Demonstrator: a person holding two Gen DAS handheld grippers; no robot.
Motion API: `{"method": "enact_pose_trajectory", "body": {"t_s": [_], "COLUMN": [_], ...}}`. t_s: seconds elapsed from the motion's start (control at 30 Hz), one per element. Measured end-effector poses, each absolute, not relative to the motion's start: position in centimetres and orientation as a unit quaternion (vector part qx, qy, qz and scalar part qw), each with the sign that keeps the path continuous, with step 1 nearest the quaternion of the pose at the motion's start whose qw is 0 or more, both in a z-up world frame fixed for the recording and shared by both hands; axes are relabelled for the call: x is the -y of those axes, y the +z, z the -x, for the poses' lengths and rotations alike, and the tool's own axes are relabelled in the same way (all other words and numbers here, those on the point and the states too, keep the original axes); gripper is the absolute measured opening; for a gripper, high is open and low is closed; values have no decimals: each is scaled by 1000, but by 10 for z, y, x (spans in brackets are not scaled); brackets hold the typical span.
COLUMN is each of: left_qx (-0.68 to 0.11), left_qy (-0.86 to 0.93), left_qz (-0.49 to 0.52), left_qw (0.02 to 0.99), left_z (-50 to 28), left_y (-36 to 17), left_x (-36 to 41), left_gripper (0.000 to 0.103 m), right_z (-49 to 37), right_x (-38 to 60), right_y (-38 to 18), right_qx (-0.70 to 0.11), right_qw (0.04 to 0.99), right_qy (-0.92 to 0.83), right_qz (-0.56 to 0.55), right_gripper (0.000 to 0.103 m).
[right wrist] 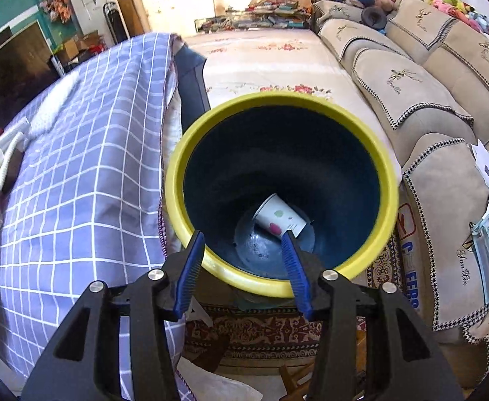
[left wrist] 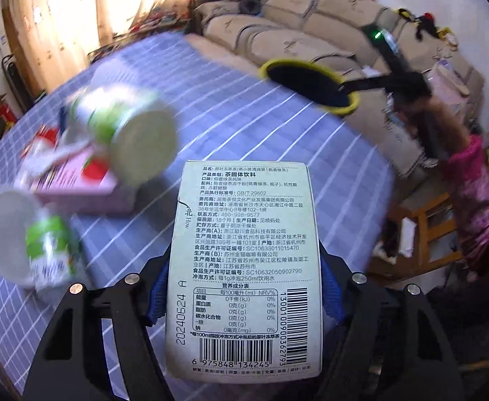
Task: Collect trash
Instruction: 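Grasp the printed label card with the left gripper and drop it into the bin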
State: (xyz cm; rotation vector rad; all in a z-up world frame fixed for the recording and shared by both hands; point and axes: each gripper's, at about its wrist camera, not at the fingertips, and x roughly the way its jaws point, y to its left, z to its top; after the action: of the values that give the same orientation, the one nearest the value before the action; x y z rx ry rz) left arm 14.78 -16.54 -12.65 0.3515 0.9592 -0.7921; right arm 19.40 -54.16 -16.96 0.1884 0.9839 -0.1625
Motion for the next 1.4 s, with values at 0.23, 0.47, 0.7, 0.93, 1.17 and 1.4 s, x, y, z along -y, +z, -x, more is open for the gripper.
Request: {"method": "enact_pose_trajectory", "body": {"t_s": [0.23,0.47,0.7,0.93,1.17,1.4], "left_qx": [-416,-436,-479,-513,-503,-445], "left_qy": [-413,-404,-377,-343,-330,-340], "left_qz": [-150,-157,-187,-212,-201,-122], "left_qw": [796,789,770,758,773,819], "left_z": [-178,-244,-297,-318,-326,-290], "left_y": [-86,-110,-156,-204,-206,-134], "left_x": [272,410,518,561,556,476], "left_gripper": [71,71,71,71,80,82], "right_z": [-155,-116,-98,-94,-94,-98], "right_x": [577,611,637,647,645,623], "right_y": [-144,-136,-144,-157,-158,-157], "right_qx": [-428,-409,-408,-416,-416,-415], "right_qw": [889,892,887,881,882,885], "right_qy": [-108,-135,-149,-149,-145,-129], "right_qz": [-117,-135,-154,-166,-170,-164], "right_gripper": [46,46,46,46,46,50]}}
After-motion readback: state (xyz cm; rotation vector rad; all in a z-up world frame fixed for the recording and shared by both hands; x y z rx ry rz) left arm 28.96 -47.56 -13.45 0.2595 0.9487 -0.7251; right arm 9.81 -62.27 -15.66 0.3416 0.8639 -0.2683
